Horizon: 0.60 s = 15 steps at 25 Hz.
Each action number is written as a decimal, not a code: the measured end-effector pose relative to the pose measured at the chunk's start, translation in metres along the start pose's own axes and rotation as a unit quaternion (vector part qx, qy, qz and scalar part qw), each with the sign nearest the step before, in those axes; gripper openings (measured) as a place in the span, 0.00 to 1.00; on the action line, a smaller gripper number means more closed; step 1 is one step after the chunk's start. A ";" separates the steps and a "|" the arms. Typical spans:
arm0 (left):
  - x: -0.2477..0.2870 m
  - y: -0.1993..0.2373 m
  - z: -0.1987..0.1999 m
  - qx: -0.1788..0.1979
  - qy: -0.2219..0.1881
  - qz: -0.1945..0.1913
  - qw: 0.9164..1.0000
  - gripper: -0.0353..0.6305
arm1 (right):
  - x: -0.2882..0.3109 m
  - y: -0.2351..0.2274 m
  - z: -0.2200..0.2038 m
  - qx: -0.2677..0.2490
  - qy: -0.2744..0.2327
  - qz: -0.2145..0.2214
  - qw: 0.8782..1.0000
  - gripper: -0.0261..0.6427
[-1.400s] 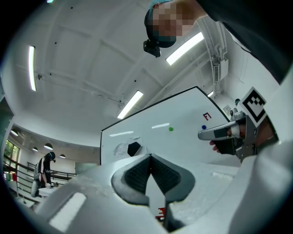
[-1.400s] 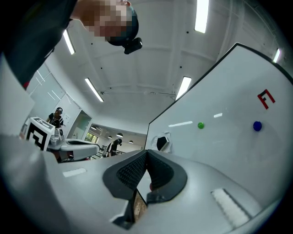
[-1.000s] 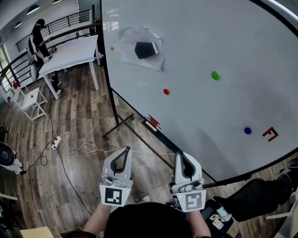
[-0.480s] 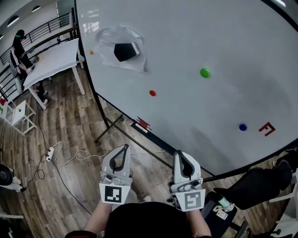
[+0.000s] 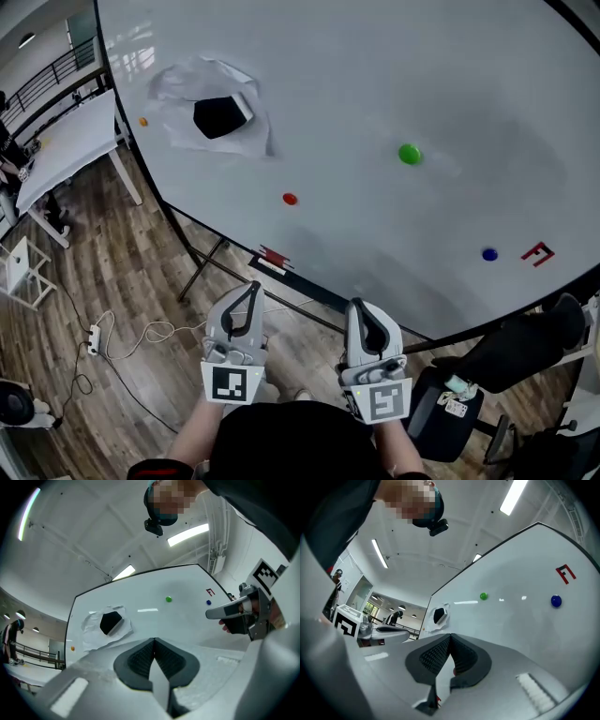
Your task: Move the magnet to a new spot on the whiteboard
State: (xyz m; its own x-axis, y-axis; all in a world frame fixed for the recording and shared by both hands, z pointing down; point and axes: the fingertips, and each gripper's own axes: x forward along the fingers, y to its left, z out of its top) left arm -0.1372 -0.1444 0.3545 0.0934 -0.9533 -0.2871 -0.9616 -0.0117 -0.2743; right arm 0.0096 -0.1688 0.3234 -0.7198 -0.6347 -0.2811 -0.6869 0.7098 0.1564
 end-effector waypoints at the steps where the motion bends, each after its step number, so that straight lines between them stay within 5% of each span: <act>1: 0.006 0.002 -0.002 -0.001 -0.003 -0.005 1.000 0.06 | 0.003 -0.001 -0.002 -0.003 0.003 -0.005 1.000 0.04; 15: 0.074 0.017 -0.038 -0.008 -0.005 -0.058 0.998 0.06 | 0.023 -0.021 -0.014 -0.033 0.026 -0.084 0.996 0.04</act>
State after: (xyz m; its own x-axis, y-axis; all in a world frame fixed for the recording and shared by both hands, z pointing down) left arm -0.1562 -0.2265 0.3634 0.2069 -0.9422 -0.2635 -0.9483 -0.1268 -0.2909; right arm 0.0055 -0.2025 0.3269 -0.5979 -0.7582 -0.2600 -0.8014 0.5724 0.1735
